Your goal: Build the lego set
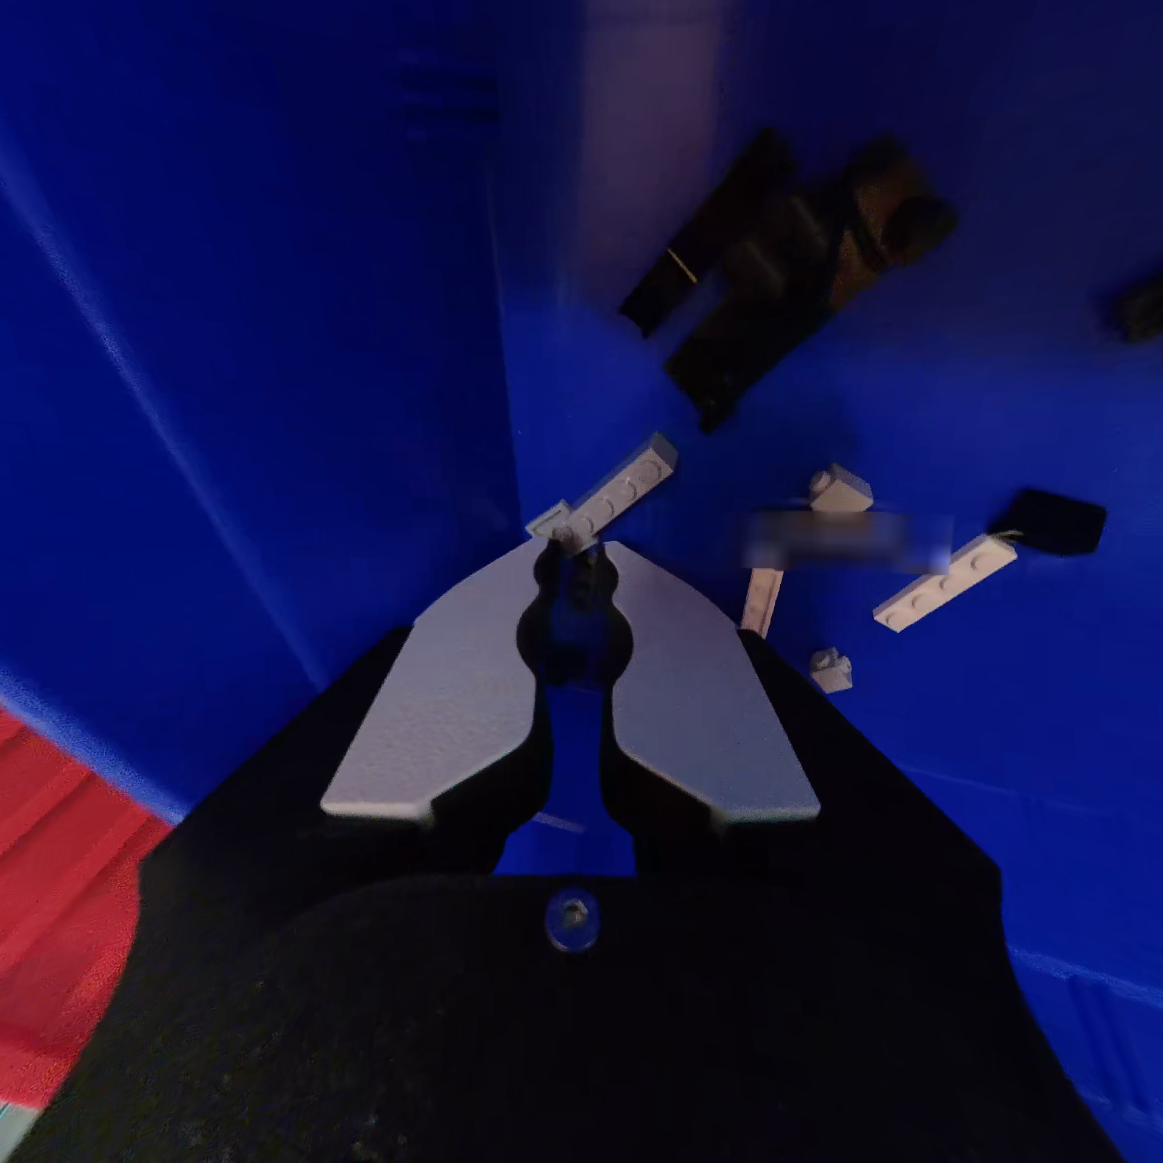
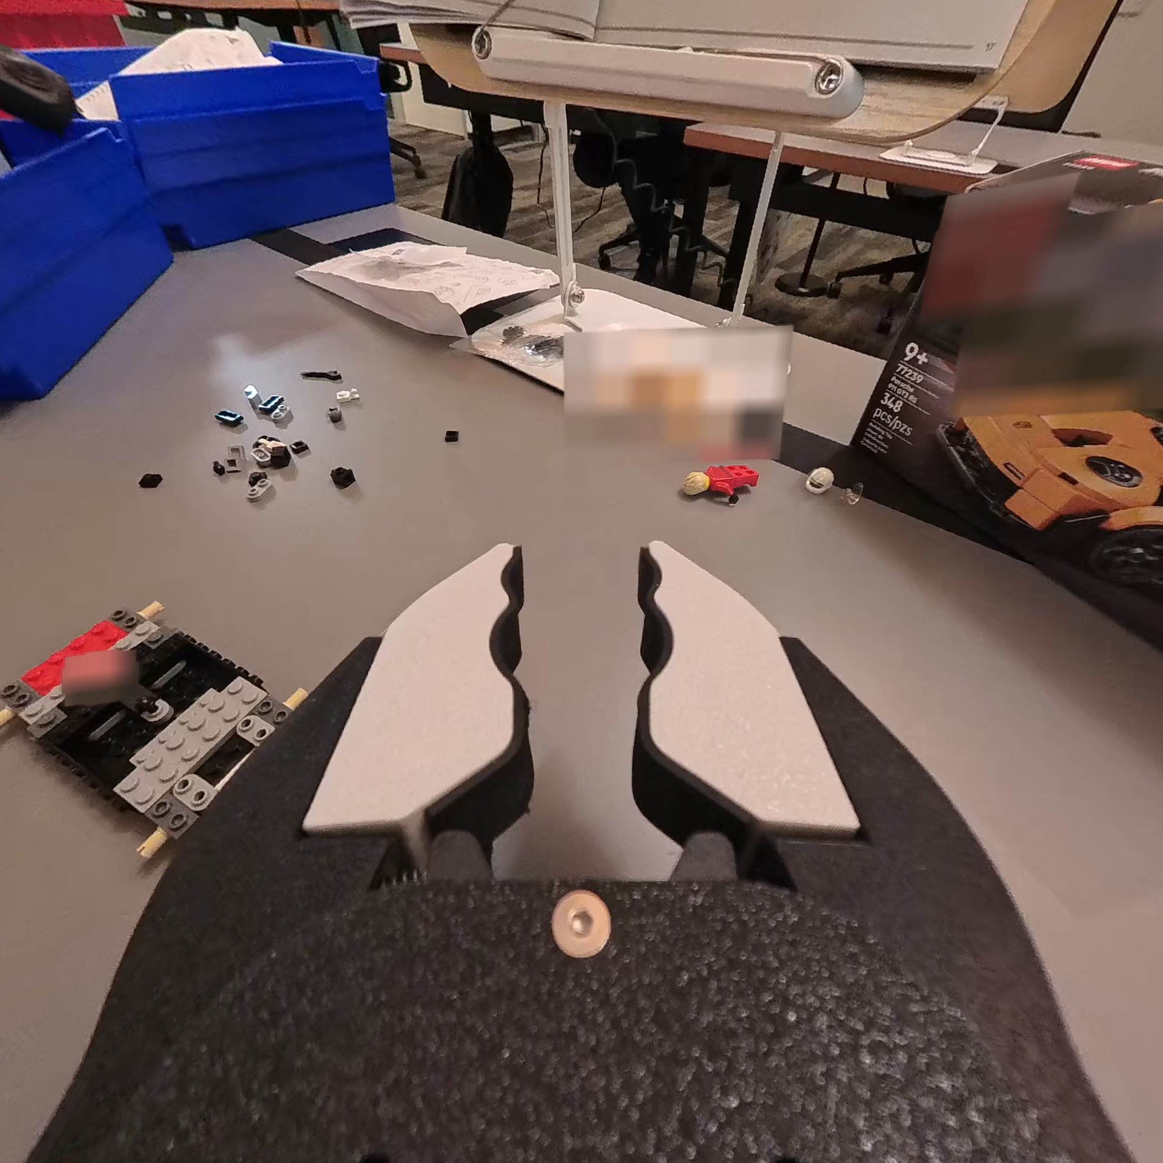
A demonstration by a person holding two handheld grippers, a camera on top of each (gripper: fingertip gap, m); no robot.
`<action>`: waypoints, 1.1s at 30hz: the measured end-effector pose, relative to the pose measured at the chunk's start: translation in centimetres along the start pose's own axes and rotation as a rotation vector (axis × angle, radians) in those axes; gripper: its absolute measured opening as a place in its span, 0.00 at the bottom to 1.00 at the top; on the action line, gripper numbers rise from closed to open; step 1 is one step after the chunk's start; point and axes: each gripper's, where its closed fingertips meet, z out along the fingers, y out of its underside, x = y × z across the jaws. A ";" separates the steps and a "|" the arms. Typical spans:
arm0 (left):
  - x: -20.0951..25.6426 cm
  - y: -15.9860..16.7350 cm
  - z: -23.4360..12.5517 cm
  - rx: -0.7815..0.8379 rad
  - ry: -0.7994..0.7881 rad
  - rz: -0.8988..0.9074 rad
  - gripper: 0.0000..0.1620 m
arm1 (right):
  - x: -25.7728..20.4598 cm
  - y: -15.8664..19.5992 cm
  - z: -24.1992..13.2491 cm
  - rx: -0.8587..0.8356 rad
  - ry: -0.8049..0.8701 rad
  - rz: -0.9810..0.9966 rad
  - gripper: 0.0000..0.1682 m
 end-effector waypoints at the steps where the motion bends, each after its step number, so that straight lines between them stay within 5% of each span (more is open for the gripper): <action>1: -0.1 -0.2 0.0 0.014 0.001 -0.008 0.05 | -0.1 0.0 0.0 0.000 -0.004 0.001 0.20; 11: 0.2 0.6 -0.3 0.053 -0.029 0.033 0.00 | -0.4 0.1 0.0 -0.001 -0.021 -0.003 0.20; 16: 1.9 0.3 -4.2 0.258 0.036 -0.029 0.00 | -0.8 -0.1 -0.1 0.004 -0.034 -0.015 0.20; 19: 6.3 -3.1 -10.2 0.605 0.239 -0.045 0.00 | -1.1 -0.6 -0.4 0.024 -0.037 -0.042 0.20; 26: 23.2 -10.3 -31.1 1.514 0.821 0.133 0.00 | -7.4 -4.6 -1.2 0.136 -0.205 -0.241 0.20; 33: 35.6 -15.0 -37.5 1.767 1.383 0.266 0.00 | -16.1 -12.2 -3.7 0.297 -0.437 -0.390 0.21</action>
